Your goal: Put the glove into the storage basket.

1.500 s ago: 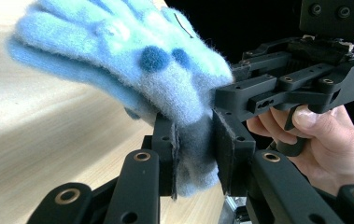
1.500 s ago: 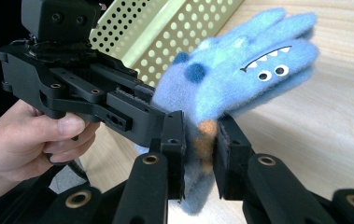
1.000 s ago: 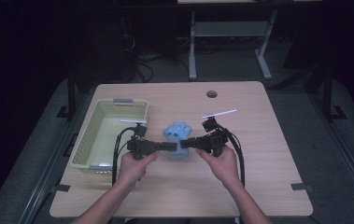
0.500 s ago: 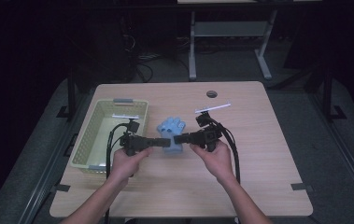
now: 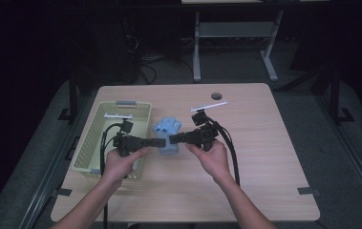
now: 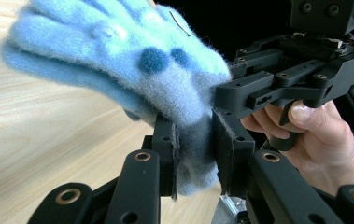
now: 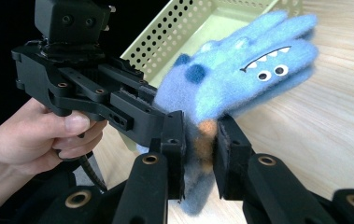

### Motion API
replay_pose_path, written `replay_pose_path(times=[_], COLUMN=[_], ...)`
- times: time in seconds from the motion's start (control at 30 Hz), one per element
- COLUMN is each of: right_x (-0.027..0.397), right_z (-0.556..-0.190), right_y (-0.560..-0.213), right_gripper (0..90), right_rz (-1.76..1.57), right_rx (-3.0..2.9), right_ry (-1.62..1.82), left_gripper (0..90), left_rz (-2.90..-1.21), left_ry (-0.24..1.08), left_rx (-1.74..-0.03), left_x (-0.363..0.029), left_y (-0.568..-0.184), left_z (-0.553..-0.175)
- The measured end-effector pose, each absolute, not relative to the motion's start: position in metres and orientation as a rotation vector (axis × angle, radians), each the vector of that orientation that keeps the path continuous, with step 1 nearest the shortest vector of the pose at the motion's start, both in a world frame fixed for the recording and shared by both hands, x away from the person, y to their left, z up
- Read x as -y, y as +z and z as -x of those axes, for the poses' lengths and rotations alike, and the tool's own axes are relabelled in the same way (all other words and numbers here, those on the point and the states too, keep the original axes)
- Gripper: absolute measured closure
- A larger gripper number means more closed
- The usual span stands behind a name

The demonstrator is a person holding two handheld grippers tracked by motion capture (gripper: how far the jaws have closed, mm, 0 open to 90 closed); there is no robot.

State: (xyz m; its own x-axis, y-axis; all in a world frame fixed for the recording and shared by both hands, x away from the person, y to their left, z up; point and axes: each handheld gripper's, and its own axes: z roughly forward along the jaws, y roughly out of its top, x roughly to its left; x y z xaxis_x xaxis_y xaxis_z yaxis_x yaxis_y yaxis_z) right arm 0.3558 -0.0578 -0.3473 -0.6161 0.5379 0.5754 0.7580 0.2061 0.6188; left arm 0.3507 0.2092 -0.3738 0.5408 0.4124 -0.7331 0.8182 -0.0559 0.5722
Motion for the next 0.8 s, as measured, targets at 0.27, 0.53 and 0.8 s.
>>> replay_pose_path(times=[0.27,0.53,0.8], right_x=[0.046,0.035,0.022], right_z=[-0.360,-0.362,-0.367], right_y=[-0.345,-0.344,-0.343], right_gripper=[75.6,75.5,75.3], right_rz=[1.216,1.200,1.181], right_rx=[2.229,2.231,2.233], right_ry=[-1.372,-1.370,-1.374], left_gripper=[71.6,71.7,71.7], left_rz=[-1.677,-1.679,-1.670], left_ry=[-0.448,-0.444,-0.439], left_rx=[-1.050,-1.054,-1.059], left_x=[-0.221,-0.233,-0.246], left_y=[-0.370,-0.368,-0.367], left_z=[-0.352,-0.352,-0.353])
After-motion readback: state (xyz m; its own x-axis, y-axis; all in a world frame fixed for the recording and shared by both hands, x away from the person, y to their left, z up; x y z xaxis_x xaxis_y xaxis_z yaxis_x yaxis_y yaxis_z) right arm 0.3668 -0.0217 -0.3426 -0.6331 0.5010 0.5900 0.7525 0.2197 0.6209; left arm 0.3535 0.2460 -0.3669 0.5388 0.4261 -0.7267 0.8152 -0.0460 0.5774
